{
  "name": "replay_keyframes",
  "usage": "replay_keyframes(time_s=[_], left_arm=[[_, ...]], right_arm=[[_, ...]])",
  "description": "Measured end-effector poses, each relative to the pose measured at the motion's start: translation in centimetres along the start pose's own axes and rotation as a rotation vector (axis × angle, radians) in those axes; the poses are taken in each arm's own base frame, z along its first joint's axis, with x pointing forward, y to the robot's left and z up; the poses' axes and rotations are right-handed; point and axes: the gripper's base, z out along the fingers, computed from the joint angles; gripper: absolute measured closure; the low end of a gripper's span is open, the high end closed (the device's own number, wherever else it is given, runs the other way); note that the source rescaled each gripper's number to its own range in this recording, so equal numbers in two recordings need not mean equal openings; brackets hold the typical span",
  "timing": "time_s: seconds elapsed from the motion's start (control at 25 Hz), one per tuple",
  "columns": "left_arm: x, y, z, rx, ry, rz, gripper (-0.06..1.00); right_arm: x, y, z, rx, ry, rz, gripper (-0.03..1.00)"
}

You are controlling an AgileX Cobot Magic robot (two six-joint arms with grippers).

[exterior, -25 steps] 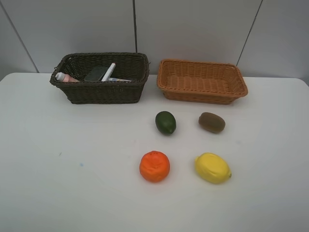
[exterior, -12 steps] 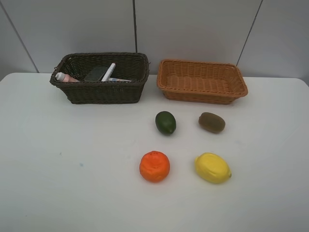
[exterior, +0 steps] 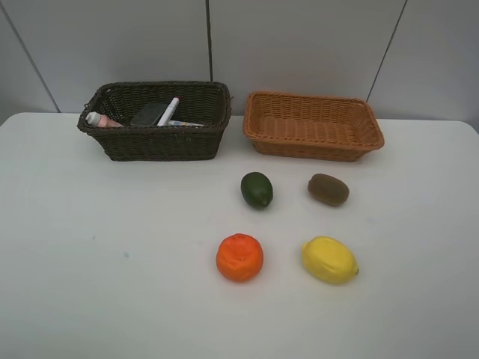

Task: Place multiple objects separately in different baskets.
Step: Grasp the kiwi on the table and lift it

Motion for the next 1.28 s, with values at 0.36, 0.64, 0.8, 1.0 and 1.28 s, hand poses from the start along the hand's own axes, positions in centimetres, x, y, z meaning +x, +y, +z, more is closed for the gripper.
replay_keyframes(time_s=[0.36, 0.64, 0.8, 1.0, 1.28], left_arm=[[0.0, 0.0, 0.0, 0.0, 0.0, 0.0, 0.0], [0.0, 0.0, 0.0, 0.0, 0.0, 0.0, 0.0], [0.0, 0.0, 0.0, 0.0, 0.0, 0.0, 0.0], [0.0, 0.0, 0.0, 0.0, 0.0, 0.0, 0.0], [0.0, 0.0, 0.0, 0.0, 0.0, 0.0, 0.0]], right_arm=[[-7.6, 1.6, 11.2, -0.015, 0.416, -0.059, -0.02], [-9.4, 4.7, 18.2, -0.242, 0.584, -0.23, -0.02], [-8.9, 8.0, 20.6, -0.36, 0.603, -0.505, -0.02], [-8.9, 12.8, 22.7, -0.423, 0.536, -0.788, -0.02], [-8.0, 15.9, 26.7, -0.432, 0.584, -0.916, -0.02]])
